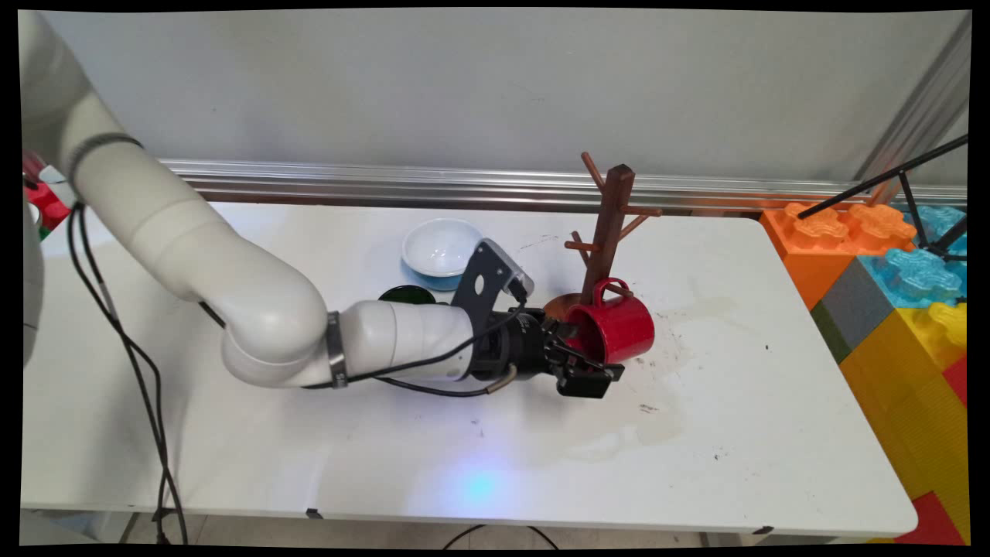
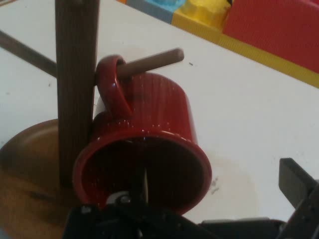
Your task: Pick up the red mug from the rack
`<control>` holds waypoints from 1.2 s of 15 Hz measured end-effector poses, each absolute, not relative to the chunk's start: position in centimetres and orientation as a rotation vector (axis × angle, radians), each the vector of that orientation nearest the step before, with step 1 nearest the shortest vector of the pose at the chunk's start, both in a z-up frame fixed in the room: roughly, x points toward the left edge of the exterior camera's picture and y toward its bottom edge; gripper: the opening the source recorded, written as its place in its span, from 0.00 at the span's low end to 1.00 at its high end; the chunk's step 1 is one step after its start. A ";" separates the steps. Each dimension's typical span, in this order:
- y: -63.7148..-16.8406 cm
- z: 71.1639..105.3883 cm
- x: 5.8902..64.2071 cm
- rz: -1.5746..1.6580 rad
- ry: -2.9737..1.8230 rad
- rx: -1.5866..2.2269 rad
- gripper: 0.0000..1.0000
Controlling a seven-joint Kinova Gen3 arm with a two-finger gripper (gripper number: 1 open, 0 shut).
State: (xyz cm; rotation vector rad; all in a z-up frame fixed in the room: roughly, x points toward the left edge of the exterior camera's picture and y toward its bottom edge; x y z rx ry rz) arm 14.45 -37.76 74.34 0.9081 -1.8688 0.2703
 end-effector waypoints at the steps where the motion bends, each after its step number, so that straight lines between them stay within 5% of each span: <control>1: -37.9 73.8 14.2 0.270 -1.867 0.909 1.00; 16: -39.9 69.5 11.2 0.317 -1.837 0.853 1.00; 17: -40.0 69.4 11.1 0.322 -1.838 0.849 0.00; 18: -40.1 69.4 11.1 0.327 -1.838 0.846 0.00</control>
